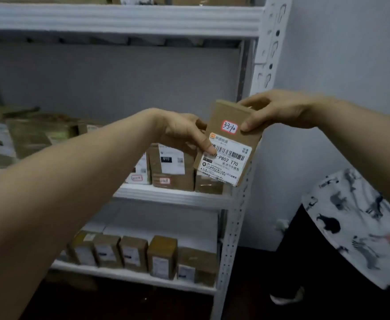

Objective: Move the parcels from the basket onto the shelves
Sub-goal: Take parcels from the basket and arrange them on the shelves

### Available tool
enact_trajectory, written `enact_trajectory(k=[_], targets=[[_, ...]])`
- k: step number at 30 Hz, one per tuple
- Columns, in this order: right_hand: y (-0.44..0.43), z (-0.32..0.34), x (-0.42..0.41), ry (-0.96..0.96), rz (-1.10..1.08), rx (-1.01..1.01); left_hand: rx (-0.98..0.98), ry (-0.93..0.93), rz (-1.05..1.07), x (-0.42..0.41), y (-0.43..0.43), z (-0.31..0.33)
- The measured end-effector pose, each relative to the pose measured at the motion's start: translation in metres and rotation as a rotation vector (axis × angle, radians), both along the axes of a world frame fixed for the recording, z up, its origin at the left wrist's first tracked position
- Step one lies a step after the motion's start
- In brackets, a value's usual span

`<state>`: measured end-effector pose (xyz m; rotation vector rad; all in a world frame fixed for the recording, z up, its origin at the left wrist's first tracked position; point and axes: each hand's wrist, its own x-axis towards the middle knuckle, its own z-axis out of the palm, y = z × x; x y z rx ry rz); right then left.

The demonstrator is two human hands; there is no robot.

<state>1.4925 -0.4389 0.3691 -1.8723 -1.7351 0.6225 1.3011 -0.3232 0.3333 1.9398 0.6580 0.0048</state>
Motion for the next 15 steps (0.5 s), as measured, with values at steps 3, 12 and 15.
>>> enact_trajectory(k=[3, 12, 15], targets=[[0.001, -0.049, -0.008, -0.057, -0.02, -0.094, -0.078, 0.053, 0.059, -0.003, -0.005, -0.054], [0.013, -0.188, -0.044, -0.123, 0.067, -0.303, -0.152, 0.36, 0.226, -0.035, -0.012, -0.199], [0.02, -0.231, -0.048, -0.158, 0.067, -0.345, -0.069, 0.454, 0.315, -0.045, -0.01, -0.238]])
